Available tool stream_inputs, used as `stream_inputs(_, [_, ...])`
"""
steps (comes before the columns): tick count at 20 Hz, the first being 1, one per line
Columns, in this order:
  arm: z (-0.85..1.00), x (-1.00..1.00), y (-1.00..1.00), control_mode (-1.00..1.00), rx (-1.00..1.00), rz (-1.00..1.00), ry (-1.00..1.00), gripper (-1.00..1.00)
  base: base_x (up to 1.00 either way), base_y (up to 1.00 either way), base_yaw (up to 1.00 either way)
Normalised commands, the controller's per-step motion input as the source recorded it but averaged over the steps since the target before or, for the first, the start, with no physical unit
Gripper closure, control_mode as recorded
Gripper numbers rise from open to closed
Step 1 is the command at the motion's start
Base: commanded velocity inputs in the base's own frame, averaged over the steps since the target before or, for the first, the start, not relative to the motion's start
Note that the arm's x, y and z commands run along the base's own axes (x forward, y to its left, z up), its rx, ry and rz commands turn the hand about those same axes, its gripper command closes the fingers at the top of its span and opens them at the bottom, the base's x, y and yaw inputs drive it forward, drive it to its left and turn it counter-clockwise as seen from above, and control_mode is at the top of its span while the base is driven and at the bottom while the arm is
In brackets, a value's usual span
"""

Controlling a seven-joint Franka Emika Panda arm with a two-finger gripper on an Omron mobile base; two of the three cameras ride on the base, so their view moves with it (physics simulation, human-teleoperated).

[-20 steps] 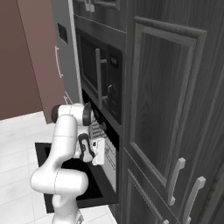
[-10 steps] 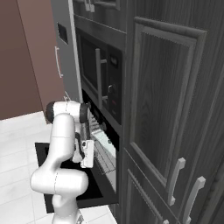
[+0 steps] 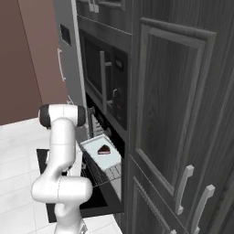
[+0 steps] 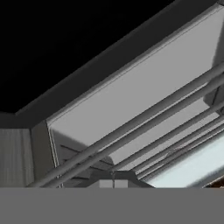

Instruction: Take the baked cake out of the oven and place it on the plate for cooling. Then close the oven door.

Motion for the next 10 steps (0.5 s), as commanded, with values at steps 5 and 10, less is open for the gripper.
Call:
stream_inputs(5, [-0.23, -0.89, 0.67, -1.00, 0.00, 0.05, 0.23, 1.00, 0.00, 0.00, 0.00])
stream_inputs(10, [-0.20, -0.84, 0.64, -1.00, 0.00, 0.06, 0.20, 1.00, 0.00, 0.00, 0.00])
